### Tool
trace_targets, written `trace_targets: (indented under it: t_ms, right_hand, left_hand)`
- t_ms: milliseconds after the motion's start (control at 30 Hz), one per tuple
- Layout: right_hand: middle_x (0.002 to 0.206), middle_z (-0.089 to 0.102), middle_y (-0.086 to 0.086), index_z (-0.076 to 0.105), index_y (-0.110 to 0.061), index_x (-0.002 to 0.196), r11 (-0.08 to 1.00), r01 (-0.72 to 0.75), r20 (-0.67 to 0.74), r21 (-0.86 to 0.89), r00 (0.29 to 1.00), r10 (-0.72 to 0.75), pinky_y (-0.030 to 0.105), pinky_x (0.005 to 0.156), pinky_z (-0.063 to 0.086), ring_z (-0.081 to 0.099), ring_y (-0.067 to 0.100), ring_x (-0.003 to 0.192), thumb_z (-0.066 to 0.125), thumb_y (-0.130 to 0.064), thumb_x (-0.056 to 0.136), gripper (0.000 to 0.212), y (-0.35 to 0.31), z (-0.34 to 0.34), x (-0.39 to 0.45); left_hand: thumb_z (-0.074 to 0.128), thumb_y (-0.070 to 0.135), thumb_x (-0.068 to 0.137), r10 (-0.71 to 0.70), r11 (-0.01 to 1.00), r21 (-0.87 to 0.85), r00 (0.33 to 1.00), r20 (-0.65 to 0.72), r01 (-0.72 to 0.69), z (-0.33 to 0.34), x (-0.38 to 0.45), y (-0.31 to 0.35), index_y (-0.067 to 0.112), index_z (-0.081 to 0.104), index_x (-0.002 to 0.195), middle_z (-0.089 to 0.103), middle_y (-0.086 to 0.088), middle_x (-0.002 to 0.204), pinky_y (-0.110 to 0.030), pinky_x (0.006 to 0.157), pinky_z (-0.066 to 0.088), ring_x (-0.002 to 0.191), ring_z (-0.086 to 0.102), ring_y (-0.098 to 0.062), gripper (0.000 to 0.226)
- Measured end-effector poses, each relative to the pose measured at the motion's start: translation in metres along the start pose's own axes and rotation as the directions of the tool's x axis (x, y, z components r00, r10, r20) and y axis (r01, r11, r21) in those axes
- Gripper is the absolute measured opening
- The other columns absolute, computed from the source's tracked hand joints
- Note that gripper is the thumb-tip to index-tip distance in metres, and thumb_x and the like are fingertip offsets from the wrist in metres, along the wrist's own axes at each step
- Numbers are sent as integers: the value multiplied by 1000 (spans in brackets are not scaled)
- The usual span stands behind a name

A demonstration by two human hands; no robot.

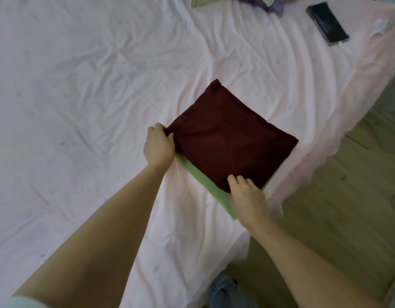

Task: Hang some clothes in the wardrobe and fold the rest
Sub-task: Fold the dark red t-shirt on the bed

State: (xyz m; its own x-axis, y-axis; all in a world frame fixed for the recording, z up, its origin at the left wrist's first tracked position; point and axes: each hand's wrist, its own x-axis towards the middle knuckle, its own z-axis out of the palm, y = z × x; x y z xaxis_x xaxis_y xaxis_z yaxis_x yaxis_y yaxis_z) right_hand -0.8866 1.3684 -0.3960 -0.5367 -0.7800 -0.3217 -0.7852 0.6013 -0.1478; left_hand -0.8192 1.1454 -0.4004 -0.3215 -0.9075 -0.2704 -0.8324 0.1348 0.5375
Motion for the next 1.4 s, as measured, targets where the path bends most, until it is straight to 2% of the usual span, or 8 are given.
trace_targets:
  t_ms: [267,400,500,600,833,1033,1233,1400]
  right_hand:
    - [110,57,1,46,-15,131,988,153,146,32,977,-156,27,76,47,55,17,98,47,-10,94,37,-14,-4,-22]
    - [76,55,-5,56,-18,86,970,241,72,20,968,-242,29,58,39,54,14,67,46,-31,95,19,-11,-11,-8]
    - [91,64,1,63,-14,95,974,226,-328,15,921,-208,31,68,49,60,18,83,48,-29,92,22,-9,-12,15]
    - [145,44,12,46,-9,138,998,67,-317,10,947,-60,43,110,35,39,28,136,46,-34,95,50,-14,-10,52]
    - [160,10,5,10,-15,153,998,-63,-46,-28,997,62,41,119,10,10,21,148,17,-52,98,67,20,30,44]
    - [137,51,8,45,-10,134,965,-140,264,-223,944,198,33,98,43,50,21,123,37,-31,99,42,1,-37,14]
    - [86,56,-3,38,-23,72,974,110,299,-199,953,-47,28,59,37,55,17,75,37,-20,95,23,-101,-105,15]
    - [91,59,0,54,-14,92,924,344,282,-166,915,-290,28,61,35,53,20,77,38,-26,96,21,-255,-130,-42]
  left_hand:
    - [43,3,93,88,986,-140,996,-7,-88,-17,-1,-7,2,54,103,42,-2,98,-28,73,34,82,45,-20,15]
    - [43,5,92,117,993,39,990,-82,-114,-10,2,-12,6,54,117,47,-9,120,-33,79,38,108,47,-29,27]
    - [46,16,94,506,844,244,860,-71,-477,3,6,-5,10,51,133,44,-13,142,-43,102,36,130,39,-34,39]
    - [30,39,99,727,567,360,656,203,-741,28,5,17,18,30,149,26,-8,156,-45,117,19,144,22,-30,55]
    - [12,62,95,333,668,547,860,386,-504,43,29,-13,24,-5,153,-3,2,161,-45,119,7,148,1,-28,72]
    - [34,40,99,-105,804,556,870,482,-211,-59,8,-25,15,50,126,54,-6,128,-35,80,40,113,54,-28,40]
    - [35,42,100,-73,849,477,845,530,-226,-179,-68,-77,16,47,135,52,-6,134,-38,94,42,121,51,-26,45]
    - [37,40,101,-122,871,475,883,454,-124,-308,-167,-190,16,47,135,51,-6,136,-36,98,42,123,49,-26,43]
